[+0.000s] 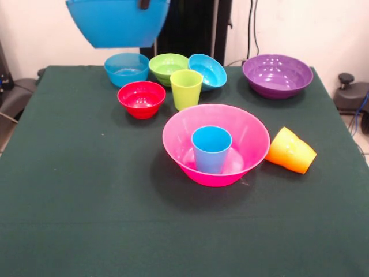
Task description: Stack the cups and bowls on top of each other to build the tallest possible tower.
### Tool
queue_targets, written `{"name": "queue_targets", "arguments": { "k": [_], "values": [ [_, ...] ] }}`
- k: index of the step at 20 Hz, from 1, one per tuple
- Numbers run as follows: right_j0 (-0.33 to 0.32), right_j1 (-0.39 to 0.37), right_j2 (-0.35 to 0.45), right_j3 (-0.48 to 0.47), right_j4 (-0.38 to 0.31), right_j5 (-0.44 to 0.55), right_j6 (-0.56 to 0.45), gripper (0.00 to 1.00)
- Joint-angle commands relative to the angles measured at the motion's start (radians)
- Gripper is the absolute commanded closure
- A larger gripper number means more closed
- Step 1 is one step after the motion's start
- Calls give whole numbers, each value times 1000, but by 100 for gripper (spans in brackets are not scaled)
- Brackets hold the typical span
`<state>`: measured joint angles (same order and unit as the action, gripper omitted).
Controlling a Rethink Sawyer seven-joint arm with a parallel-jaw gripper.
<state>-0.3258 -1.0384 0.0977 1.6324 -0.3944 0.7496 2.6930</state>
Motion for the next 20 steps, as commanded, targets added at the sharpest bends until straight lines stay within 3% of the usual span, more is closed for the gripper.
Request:
{"name": "queue_targets", "arguments": {
  "k": [1,10,16,20],
  "values": [
    [74,153,-74,-149,34,119,292,100],
    [165,236,-144,-199,101,88,346,100],
    [229,263,-190,-241,166,128,380,100],
    [245,272,-215,-260,197,147,350,100]
  ]
}}
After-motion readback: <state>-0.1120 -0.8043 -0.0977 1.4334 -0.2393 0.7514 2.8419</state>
